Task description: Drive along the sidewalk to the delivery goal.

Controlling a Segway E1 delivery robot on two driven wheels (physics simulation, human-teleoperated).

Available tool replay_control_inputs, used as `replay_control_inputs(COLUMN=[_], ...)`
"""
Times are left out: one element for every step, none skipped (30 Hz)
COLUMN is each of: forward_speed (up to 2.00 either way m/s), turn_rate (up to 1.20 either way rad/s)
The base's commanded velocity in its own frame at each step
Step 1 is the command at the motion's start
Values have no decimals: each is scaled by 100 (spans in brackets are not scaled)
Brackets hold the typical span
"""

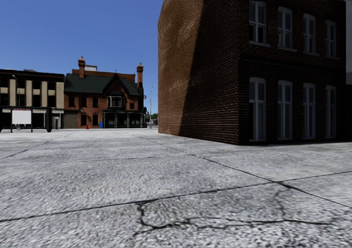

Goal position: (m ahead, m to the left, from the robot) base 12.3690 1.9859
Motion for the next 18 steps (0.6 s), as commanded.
replay_control_inputs(forward_speed=[200, 200, 200, 200, 200, 200, 200, 200, 200, 200, 200, 200, 200, 200, 200, 200, 200, 200], turn_rate=[0, 0, 0, 0, 0, 0, 0, 0, 0, 0, 0, 0, 0, 0, 0, 0, 0, 0])
